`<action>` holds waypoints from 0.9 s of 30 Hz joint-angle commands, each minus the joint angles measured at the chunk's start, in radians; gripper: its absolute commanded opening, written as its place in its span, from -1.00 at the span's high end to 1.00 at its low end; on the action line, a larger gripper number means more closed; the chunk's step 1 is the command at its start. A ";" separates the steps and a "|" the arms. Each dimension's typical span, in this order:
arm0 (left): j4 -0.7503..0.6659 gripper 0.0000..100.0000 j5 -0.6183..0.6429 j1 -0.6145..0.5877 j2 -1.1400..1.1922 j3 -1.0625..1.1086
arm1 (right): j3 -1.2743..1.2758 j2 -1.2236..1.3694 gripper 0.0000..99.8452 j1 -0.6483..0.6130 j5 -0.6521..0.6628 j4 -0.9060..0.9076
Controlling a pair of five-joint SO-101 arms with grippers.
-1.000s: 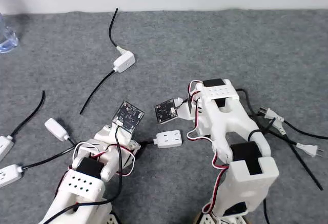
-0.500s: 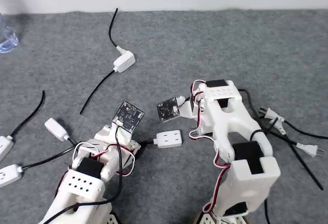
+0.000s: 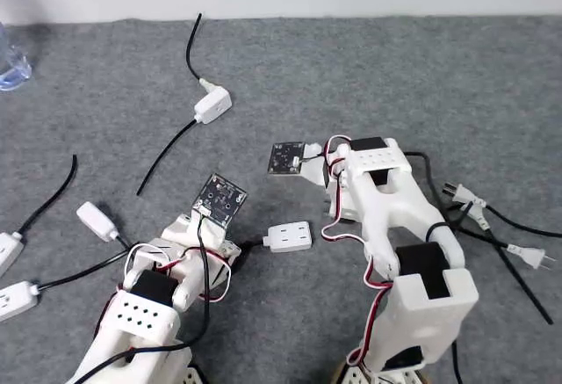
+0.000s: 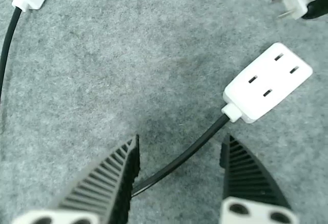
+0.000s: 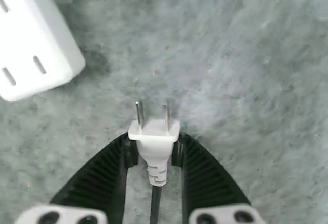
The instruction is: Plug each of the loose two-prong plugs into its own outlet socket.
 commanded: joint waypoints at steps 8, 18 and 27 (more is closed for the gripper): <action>-0.028 0.52 0.003 0.009 -0.012 -0.004 | -0.052 -0.012 0.72 -0.019 0.087 0.054; -0.028 0.52 0.003 0.009 -0.012 -0.004 | -0.052 -0.012 0.76 -0.024 0.117 0.062; -0.028 0.52 0.003 0.009 -0.012 -0.004 | -0.103 -0.012 0.70 -0.019 0.199 0.139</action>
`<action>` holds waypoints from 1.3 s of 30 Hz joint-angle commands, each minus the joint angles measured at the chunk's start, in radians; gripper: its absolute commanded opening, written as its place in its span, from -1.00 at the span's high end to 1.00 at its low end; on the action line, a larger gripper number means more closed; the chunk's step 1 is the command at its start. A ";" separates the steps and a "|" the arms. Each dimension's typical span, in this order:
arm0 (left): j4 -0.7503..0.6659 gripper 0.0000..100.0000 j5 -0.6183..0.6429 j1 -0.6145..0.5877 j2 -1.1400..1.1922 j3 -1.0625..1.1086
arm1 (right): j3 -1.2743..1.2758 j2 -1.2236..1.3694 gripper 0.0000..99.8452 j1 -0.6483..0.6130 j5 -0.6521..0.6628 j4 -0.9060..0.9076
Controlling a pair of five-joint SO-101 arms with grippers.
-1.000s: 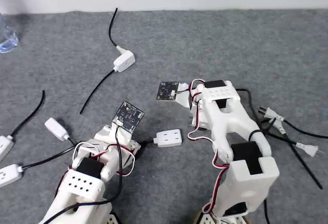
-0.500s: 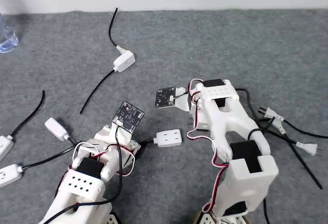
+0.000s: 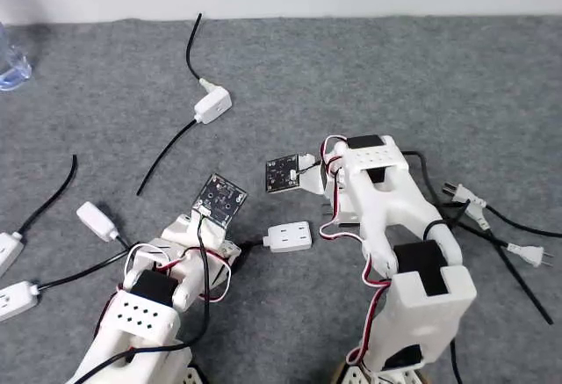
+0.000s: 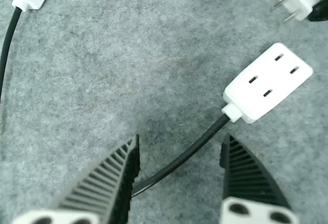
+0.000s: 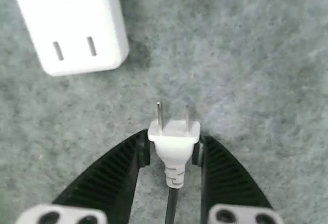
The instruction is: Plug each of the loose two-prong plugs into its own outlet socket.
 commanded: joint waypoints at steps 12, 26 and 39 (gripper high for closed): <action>-0.028 0.52 0.003 0.009 -0.012 -0.004 | -0.110 -0.002 0.71 -0.010 0.052 0.087; -0.028 0.52 0.003 0.009 -0.012 -0.004 | -0.103 0.101 0.72 -0.008 0.052 0.045; -0.028 0.52 0.003 0.011 -0.012 -0.004 | -0.103 0.096 0.99 0.001 -0.064 0.042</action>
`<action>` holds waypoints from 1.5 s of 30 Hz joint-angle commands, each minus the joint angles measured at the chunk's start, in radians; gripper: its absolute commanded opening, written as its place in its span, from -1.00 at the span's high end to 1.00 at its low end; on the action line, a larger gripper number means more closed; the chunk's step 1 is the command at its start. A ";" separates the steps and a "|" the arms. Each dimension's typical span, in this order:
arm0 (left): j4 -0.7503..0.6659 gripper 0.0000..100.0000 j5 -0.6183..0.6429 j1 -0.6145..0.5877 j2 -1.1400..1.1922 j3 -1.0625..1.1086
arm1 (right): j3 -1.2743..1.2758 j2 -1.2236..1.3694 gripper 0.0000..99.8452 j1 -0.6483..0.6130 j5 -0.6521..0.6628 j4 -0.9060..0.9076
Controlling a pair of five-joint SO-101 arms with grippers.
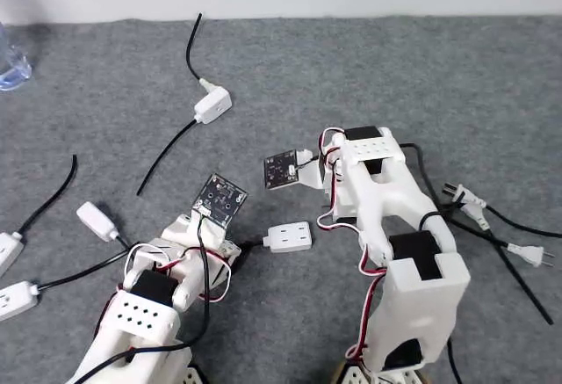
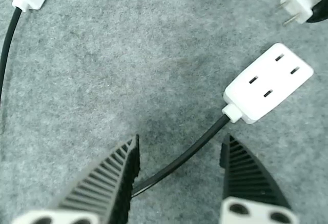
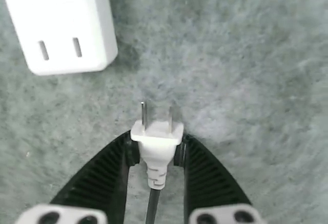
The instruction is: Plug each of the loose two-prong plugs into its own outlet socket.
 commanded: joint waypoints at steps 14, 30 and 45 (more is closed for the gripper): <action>-0.137 0.56 0.014 0.098 -0.015 -0.073 | -0.003 -0.154 0.98 -0.018 -0.339 0.142; -0.305 0.35 0.425 0.081 -0.015 -0.101 | -0.003 -0.570 0.98 -0.193 -0.509 0.423; -0.304 0.34 0.428 0.072 -0.018 -0.107 | -0.014 -0.642 0.98 -0.303 -0.545 0.398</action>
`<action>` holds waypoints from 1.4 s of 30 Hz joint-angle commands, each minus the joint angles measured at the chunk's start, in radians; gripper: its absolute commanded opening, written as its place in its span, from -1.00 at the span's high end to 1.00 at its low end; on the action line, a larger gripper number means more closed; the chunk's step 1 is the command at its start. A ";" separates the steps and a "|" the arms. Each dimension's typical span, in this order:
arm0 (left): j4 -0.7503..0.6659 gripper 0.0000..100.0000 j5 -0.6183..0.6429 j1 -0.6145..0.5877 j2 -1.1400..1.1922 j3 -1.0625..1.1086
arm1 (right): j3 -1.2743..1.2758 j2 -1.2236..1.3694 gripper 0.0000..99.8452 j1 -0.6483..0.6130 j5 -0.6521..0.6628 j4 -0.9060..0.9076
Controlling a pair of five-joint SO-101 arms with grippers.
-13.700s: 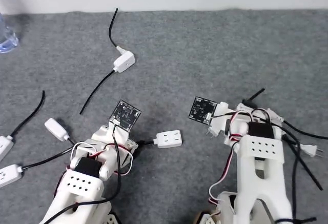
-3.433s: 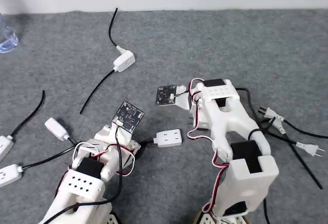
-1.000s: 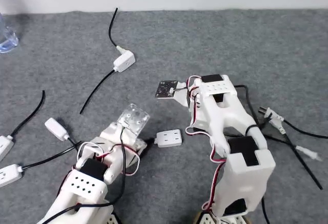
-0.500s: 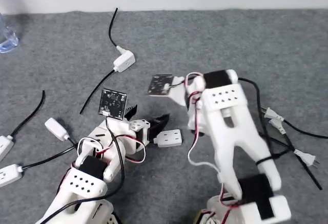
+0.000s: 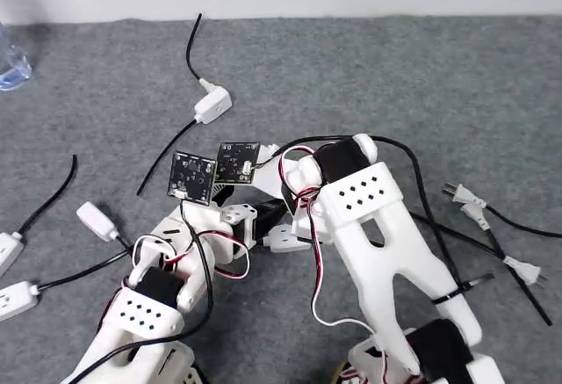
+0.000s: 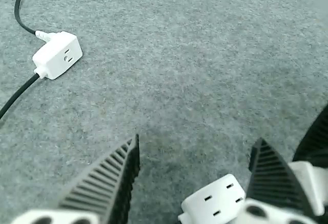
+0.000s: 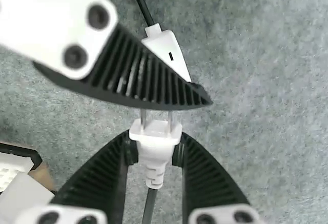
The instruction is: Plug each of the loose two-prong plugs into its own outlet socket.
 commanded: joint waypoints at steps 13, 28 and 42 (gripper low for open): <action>0.089 0.34 0.006 0.084 -0.542 0.157 | -0.103 0.068 0.98 0.093 0.026 -0.064; 0.091 0.35 -0.029 0.109 -0.597 0.217 | -0.250 0.019 0.98 -0.012 -0.012 0.096; 0.087 0.35 -0.031 0.046 -0.598 0.219 | -0.249 -0.130 0.98 -0.015 -0.005 0.145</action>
